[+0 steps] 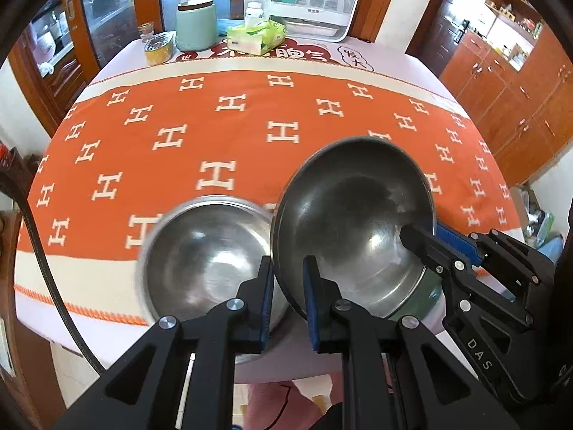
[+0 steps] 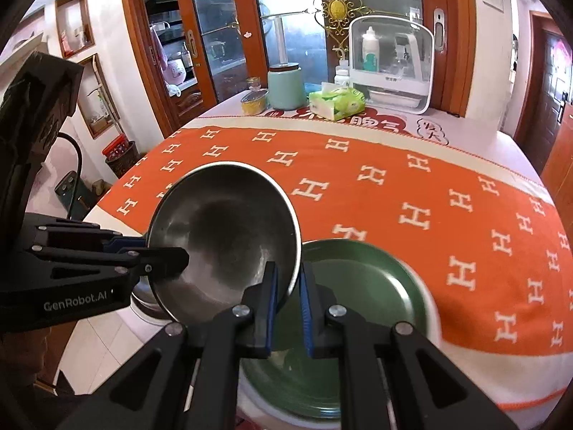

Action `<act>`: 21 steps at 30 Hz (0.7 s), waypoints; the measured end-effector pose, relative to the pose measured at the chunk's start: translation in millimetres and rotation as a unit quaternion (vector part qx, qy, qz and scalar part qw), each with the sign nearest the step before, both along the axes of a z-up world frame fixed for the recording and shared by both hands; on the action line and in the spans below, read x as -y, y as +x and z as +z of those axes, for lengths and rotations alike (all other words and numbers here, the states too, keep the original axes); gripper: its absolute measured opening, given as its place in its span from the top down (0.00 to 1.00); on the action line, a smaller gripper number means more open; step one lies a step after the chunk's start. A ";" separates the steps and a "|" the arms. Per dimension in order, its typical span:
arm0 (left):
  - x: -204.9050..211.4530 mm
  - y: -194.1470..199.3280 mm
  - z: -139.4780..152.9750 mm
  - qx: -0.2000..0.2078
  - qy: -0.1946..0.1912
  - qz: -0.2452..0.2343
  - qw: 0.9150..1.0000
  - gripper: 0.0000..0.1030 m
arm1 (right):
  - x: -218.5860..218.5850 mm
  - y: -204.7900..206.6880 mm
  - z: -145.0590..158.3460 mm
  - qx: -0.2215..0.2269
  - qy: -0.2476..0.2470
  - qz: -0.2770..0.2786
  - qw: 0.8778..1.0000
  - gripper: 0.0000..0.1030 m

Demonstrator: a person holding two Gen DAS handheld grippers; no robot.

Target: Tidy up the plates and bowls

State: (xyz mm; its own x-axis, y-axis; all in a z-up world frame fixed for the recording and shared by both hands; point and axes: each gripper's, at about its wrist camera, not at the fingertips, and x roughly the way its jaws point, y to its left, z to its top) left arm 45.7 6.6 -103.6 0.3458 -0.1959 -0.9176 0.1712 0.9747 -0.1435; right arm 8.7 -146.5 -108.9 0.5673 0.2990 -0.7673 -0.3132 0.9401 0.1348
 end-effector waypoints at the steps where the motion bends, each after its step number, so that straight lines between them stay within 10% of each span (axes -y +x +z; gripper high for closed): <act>1: -7.0 1.6 -0.6 0.000 0.002 -0.006 1.000 0.87 | -6.1 -0.1 -1.4 -0.002 0.001 -0.001 1.000 0.88; 21: -67.9 20.4 -22.5 -0.061 0.020 -0.101 0.993 0.84 | -83.1 -2.3 -15.3 -0.043 -0.031 0.000 0.999 0.83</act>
